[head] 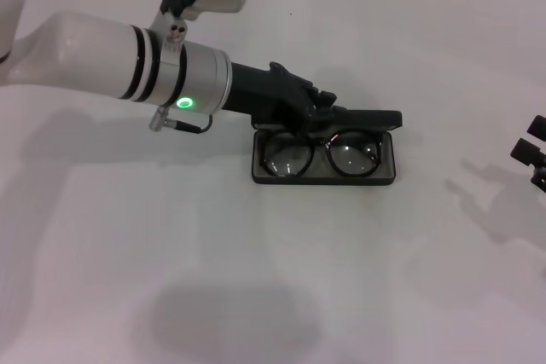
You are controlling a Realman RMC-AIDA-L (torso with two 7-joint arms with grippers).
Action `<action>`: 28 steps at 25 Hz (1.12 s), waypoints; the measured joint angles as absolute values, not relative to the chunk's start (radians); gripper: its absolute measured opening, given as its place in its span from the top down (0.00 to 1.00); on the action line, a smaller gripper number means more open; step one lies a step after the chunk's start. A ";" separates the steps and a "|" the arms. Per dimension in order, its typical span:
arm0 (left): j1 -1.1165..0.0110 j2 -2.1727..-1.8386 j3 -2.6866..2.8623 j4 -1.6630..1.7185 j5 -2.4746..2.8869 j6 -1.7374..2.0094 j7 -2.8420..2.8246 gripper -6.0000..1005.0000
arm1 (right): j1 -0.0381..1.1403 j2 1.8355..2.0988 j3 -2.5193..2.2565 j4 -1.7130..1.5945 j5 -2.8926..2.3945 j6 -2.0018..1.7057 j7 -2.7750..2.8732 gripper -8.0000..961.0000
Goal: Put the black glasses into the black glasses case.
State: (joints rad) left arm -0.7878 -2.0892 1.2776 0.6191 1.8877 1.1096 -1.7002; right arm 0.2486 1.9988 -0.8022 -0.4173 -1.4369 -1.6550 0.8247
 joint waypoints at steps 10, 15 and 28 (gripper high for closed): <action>-0.779 -2.089 1.318 0.618 1.890 1.137 -1.696 0.75 | 0.248 1.999 -0.802 -0.416 -1.437 -1.655 0.822 0.62; -0.777 -2.089 1.330 0.618 1.891 1.147 -1.696 0.75 | 0.246 1.999 -0.802 -0.416 -1.437 -1.657 0.822 0.62; -0.760 -2.092 1.371 0.685 1.866 1.237 -1.694 0.74 | 0.231 1.999 -0.802 -0.416 -1.436 -1.672 0.822 0.62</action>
